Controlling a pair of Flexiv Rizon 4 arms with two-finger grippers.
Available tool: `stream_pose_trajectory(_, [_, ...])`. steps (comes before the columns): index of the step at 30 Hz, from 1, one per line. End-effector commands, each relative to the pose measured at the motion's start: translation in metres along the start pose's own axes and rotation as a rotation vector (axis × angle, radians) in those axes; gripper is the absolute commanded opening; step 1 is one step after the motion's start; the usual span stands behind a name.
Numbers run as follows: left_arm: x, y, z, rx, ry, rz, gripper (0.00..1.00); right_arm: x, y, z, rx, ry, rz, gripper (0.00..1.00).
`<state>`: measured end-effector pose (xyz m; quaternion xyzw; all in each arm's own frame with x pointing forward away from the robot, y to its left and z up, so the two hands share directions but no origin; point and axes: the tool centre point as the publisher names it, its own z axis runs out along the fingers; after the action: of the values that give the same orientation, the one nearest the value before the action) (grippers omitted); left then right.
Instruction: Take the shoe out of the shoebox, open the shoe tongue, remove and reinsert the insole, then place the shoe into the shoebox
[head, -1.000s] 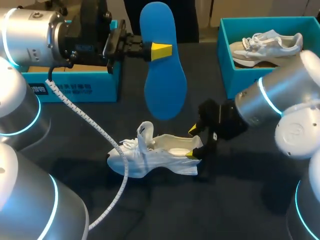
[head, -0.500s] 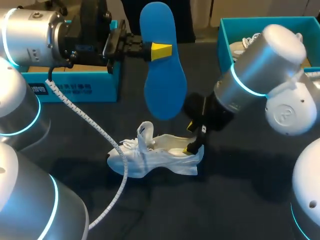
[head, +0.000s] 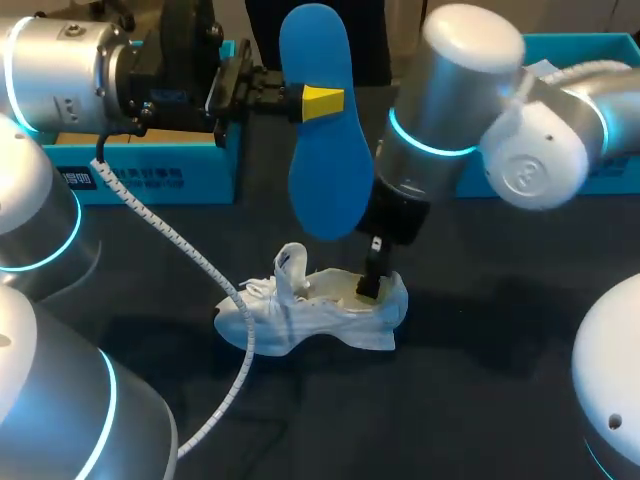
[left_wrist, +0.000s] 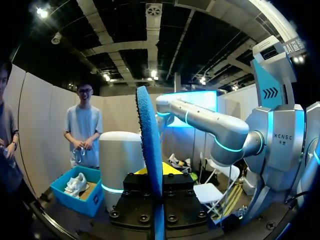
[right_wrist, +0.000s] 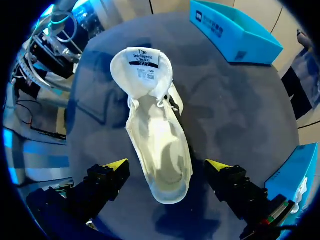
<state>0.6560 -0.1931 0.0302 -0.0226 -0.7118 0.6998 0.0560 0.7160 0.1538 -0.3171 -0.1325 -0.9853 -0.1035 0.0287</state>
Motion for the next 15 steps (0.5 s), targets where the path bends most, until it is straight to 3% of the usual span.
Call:
stream_pose_trajectory(1, [-0.001,0.001,0.002,0.002,0.001,0.001,0.0,0.001,0.008,0.005,0.221,-0.005,0.0,1.0])
stream_pose_trajectory(4, [-0.001,0.001,0.002,0.002,0.001,0.001,0.0,0.001,0.006,0.008,0.221,-0.004,0.001,1.0])
stream_pose_trajectory(7, [-0.001,0.001,0.002,0.002,0.001,0.001,0.0,0.003,0.001,0.01,0.164,0.005,-0.005,1.0])
stream_pose_trajectory(15, [-0.001,0.001,0.002,0.002,0.001,0.001,0.0,0.002,-0.007,0.015,0.101,-0.008,-0.02,1.0])
